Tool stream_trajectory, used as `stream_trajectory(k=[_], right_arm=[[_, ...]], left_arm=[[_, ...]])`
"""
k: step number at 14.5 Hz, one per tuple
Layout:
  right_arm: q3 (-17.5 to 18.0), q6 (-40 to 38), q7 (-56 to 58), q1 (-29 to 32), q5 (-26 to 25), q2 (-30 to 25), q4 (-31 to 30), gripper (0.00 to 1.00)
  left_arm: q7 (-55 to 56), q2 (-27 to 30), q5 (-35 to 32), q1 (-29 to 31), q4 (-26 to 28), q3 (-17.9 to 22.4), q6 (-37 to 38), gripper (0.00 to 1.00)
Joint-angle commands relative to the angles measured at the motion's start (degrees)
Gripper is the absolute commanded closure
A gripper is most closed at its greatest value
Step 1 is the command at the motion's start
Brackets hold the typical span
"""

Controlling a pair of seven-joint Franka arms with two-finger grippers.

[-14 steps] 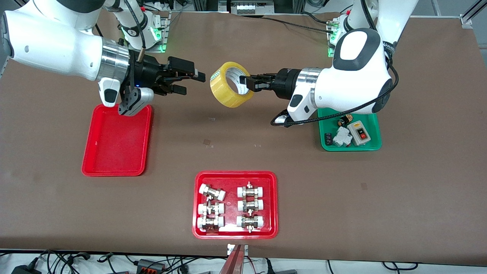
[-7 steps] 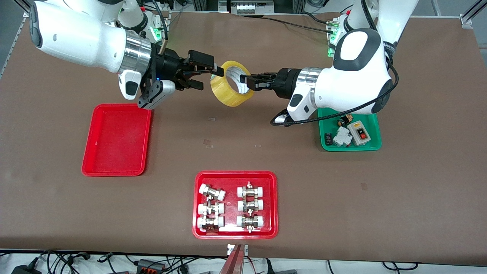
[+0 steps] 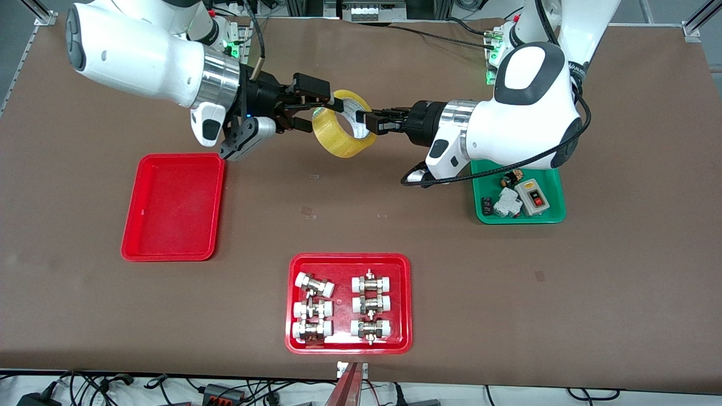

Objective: Left arm passes tape to right arm into tray
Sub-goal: 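Bring the tape toward the right gripper and close the right gripper on it, then open the left gripper and release the tape to the right gripper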

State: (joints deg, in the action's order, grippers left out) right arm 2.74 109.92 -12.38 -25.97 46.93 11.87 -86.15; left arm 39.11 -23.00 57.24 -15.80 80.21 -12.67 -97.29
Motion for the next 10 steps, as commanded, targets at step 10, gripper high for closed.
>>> stream_trajectory(k=[10], right_arm=[[-0.6, 0.7, 1.9, -0.8, -0.1, 0.9, 1.2, 0.35]], left_arm=[[0.1, 0.1, 1.1, 0.6, -1.1, 0.0, 1.4, 0.98]])
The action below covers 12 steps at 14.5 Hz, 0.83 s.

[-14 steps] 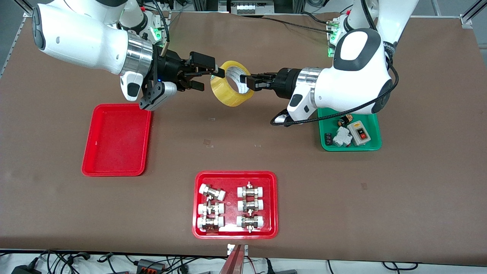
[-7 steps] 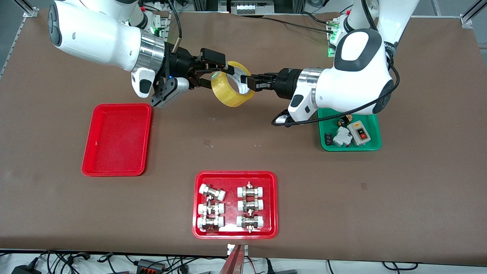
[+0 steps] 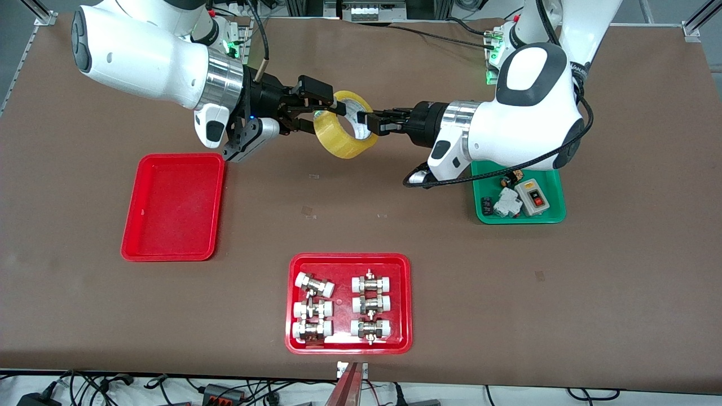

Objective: Left arm passes tape to right arm into tray
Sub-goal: 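Open the left gripper and release the tape to the right gripper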

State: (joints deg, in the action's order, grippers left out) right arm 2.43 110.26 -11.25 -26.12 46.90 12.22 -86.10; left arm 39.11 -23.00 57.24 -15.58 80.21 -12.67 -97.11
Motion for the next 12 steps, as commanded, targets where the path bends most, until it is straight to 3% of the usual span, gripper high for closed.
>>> stream_trajectory(k=[1, 2, 8, 9, 10, 12], right_arm=[[-0.3, 0.7, 0.4, -0.3, 0.6, 0.6, 1.2, 0.71], [-0.3, 0.7, 0.7, -0.1, 0.5, 0.6, 1.3, 0.75], [-0.3, 0.7, 0.8, 0.0, 0.6, 0.6, 1.2, 0.76], [-0.3, 0.7, 0.9, 0.0, 0.6, 0.7, 1.2, 0.76], [-0.3, 0.7, 0.8, 0.1, 0.6, 0.7, 1.2, 0.76], [-0.3, 0.7, 0.9, 0.1, 0.4, 0.7, 1.2, 0.76]], left_arm=[[0.1, 0.1, 1.1, 0.4, -1.1, 0.0, 1.2, 0.98], [0.1, 0.1, 1.1, 0.4, -1.0, 0.0, 1.2, 0.98], [-0.1, 0.1, 0.9, 0.5, -1.1, 0.0, 1.9, 0.97], [0.6, 0.1, 1.1, 0.6, -1.1, 0.0, 2.1, 0.74], [0.8, 0.2, 0.9, 1.2, -1.1, 0.0, 2.7, 0.01], [0.4, 0.3, 0.8, 1.5, -1.4, 0.3, 4.2, 0.0]])
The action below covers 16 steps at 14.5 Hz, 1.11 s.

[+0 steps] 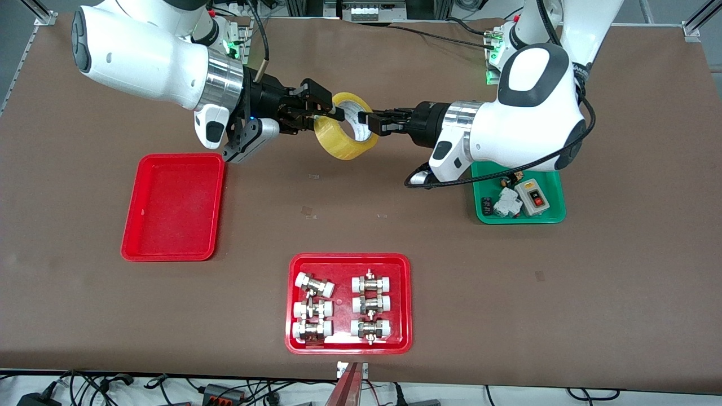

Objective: Left arm passes tape to right arm into tray
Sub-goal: 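Open the left gripper and release the tape to the right gripper, then carry the tape over the empty red tray with the right gripper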

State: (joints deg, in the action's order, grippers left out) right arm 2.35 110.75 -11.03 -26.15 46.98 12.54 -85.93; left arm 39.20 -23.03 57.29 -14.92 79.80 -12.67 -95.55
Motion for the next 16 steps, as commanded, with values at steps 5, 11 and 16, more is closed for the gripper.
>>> stream_trajectory(k=[5, 11, 16], right_arm=[[-0.8, -0.4, 1.0, 1.5, -0.2, 2.5, 0.8, 0.76], [-0.8, -3.8, 5.3, 12.9, -2.7, 8.0, -0.5, 0.76], [-0.8, -13.2, 14.0, 29.4, -4.7, 16.3, -0.6, 0.76]], left_arm=[[0.5, 1.1, -1.9, 5.7, -1.0, 0.9, 8.5, 0.0], [-13.5, 6.9, -23.8, 13.5, -1.2, 0.7, 22.5, 0.0], [-35.5, 10.1, -45.4, 19.0, -1.0, 0.8, 28.7, 0.0]])
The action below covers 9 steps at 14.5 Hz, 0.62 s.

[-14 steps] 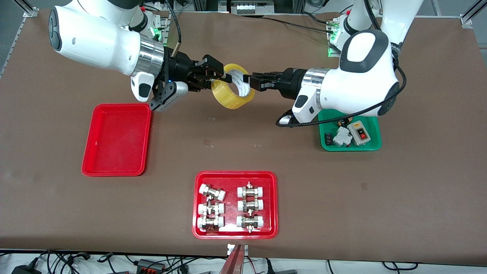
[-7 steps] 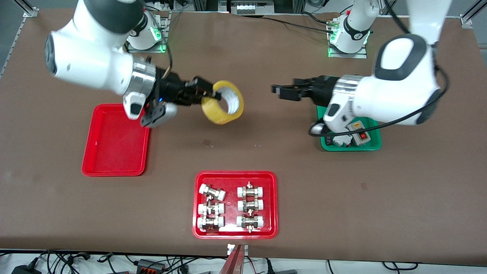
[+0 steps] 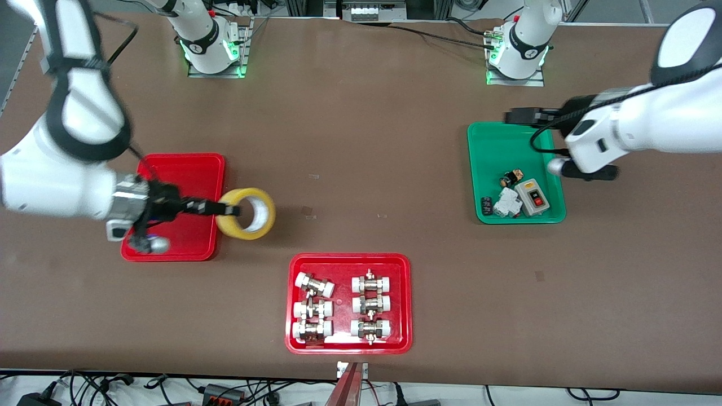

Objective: Left arm passes tape to right arm into tray
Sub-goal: 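Carry the tape over the empty red tray with the right gripper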

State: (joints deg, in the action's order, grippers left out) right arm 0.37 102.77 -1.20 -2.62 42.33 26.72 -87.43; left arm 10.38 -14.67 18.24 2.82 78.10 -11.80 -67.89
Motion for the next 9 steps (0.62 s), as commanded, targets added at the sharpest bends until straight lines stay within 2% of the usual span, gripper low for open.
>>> stream_trajectory(k=[1, 3, 5, 9], right_arm=[[1.2, -7.1, 6.9, 8.8, 0.0, 4.1, 1.0, 0.75], [1.2, -10.0, 15.5, 14.6, -0.1, 7.3, 0.9, 0.75], [1.2, -12.1, 23.4, 19.1, -0.3, 11.0, 0.9, 0.75], [1.2, -12.5, 35.4, 24.0, -1.2, 15.6, -0.3, 0.75]], left_arm=[[-10.1, 2.0, -9.4, 2.4, 0.7, -0.2, 0.7, 0.0], [-14.2, 3.1, -14.9, 2.8, 1.4, -0.2, -2.7, 0.0], [-15.9, 5.3, -18.4, 2.9, 5.1, -0.4, -8.4, 0.0], [-19.7, 16.8, -18.8, 3.2, 22.8, -0.7, -22.8, 0.0]])
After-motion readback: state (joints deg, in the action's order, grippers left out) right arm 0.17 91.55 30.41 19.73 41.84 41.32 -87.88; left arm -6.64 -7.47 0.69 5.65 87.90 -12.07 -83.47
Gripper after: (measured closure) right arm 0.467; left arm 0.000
